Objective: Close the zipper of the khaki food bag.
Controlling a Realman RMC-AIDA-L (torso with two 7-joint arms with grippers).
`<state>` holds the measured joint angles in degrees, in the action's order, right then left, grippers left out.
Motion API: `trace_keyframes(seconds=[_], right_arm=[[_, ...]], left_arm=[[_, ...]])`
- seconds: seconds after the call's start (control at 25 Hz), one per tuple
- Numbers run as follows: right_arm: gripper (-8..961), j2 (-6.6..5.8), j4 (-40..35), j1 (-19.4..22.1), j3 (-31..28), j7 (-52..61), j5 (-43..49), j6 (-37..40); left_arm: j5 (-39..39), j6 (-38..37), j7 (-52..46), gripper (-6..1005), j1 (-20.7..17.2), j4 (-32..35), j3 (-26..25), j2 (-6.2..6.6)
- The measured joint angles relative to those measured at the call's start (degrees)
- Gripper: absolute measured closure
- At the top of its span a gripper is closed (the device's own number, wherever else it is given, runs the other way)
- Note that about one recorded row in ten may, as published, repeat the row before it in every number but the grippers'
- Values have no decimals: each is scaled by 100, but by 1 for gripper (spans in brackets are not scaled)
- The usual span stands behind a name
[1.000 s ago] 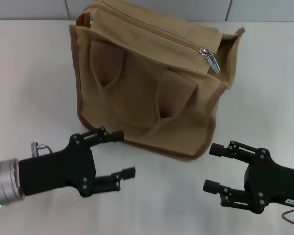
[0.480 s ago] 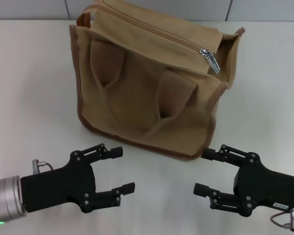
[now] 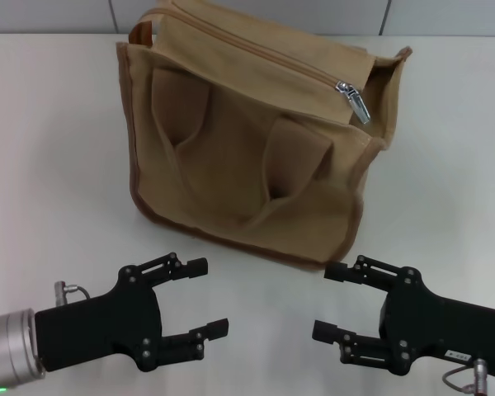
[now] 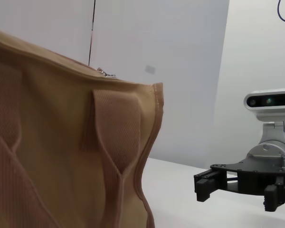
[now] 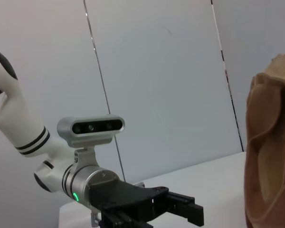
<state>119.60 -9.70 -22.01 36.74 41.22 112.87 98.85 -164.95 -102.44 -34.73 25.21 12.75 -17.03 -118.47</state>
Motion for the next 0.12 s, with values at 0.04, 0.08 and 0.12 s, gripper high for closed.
trace_keyframes(seconds=[0.04,0.08,0.12], right_arm=[[193,1,55,-22,0,-36,0,-30],[193,1,105,-41,0,-71,0,-64],[193,1,149,-57,0,-115,0,-103]], left_arm=[[0,-1,0,200,-26,-2,1,0],[0,-1,0,200,-26,-2,1,0],[2,-9,117,200,-126,-86,2,1]])
